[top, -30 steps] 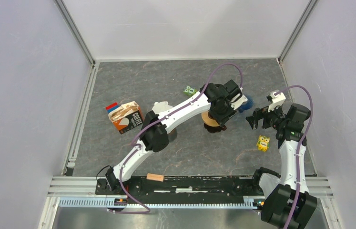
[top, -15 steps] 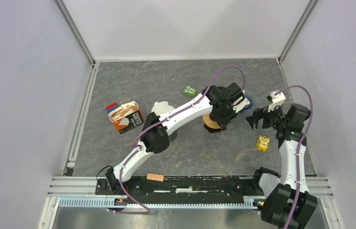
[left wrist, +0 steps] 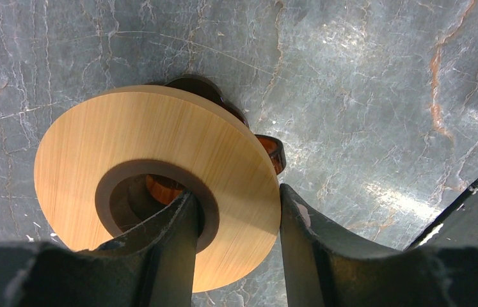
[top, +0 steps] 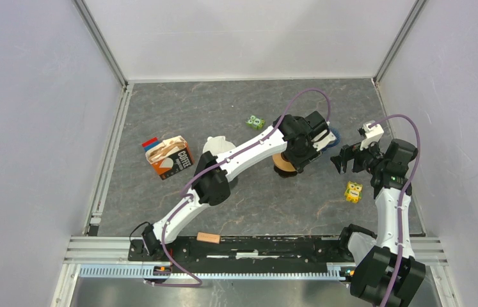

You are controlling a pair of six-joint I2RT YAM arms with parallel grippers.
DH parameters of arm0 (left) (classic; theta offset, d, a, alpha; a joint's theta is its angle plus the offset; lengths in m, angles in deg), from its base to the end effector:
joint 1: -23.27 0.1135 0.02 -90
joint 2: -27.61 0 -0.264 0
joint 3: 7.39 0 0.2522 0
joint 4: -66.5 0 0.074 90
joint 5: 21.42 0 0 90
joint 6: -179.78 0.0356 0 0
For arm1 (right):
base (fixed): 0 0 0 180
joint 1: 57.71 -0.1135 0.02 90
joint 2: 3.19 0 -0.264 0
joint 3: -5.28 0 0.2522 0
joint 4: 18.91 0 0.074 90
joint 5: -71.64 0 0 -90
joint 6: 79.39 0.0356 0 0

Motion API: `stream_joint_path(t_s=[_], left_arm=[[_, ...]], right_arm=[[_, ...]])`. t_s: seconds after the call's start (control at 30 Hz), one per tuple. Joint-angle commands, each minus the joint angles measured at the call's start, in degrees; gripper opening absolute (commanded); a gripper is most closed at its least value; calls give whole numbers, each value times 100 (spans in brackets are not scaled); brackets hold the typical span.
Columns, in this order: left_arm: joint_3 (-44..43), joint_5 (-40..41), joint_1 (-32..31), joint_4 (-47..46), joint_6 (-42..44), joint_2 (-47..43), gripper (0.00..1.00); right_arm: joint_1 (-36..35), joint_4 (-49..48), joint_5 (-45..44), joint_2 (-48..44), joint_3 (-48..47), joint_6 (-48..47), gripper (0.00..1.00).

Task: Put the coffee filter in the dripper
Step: Place the dripper holder onto the coffee server.

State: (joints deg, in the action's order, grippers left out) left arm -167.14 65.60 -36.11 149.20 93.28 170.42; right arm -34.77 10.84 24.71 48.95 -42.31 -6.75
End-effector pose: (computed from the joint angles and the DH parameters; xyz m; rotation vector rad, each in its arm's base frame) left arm 0.2615 -0.4455 0.2467 1.4589 2.3567 -0.3426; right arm 0.1863 -0.0524 0.2456 -0.3147 1.9897 0.3716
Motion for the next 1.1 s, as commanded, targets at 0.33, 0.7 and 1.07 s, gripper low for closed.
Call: stream_joint_path(t_s=[0.33,0.7,1.07], left_arm=[[-219,153,-115,111,217,-154,45],[-224,277,-128,119,250,-291,60],[-245,479,-139,119,323,-520,72]], right_arm=[[18,-71,97,-20,7,-67,98],[18,-70,113,-29,7,-65,98],[20,-75,123,-14,7,-31,98]])
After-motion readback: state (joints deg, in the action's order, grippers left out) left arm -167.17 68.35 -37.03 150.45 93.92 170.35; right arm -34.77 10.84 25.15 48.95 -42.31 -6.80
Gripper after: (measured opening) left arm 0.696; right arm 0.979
